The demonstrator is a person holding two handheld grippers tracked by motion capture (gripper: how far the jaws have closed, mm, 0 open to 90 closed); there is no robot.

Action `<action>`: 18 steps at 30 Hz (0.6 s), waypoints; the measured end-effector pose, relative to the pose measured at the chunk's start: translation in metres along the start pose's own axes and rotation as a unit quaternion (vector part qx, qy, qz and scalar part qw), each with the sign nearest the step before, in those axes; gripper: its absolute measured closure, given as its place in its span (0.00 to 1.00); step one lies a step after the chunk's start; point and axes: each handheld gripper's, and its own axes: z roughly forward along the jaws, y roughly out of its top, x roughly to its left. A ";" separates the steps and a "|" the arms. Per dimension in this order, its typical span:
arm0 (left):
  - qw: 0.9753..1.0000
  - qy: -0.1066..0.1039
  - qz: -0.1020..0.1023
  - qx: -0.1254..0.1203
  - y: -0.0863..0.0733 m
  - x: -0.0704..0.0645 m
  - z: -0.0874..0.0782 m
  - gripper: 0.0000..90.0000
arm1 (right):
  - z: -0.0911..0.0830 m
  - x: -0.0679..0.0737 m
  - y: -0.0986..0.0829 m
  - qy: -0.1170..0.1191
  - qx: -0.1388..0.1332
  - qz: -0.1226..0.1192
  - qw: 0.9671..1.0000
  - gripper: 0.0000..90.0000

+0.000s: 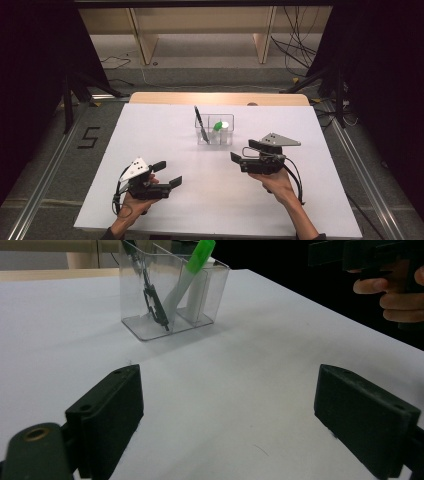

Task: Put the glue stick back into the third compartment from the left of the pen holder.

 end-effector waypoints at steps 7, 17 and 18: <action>1.000 0.000 0.001 0.001 0.000 0.000 0.000 0.13 | -0.003 0.003 -0.005 0.002 0.000 -0.005 1.000 0.19; 1.000 -0.004 0.003 0.007 0.000 -0.001 0.000 0.14 | -0.009 0.001 -0.018 0.000 -0.001 -0.005 1.000 0.19; 1.000 -0.004 0.003 0.007 0.000 -0.002 0.000 0.14 | -0.010 0.001 -0.020 0.000 0.000 -0.003 1.000 0.19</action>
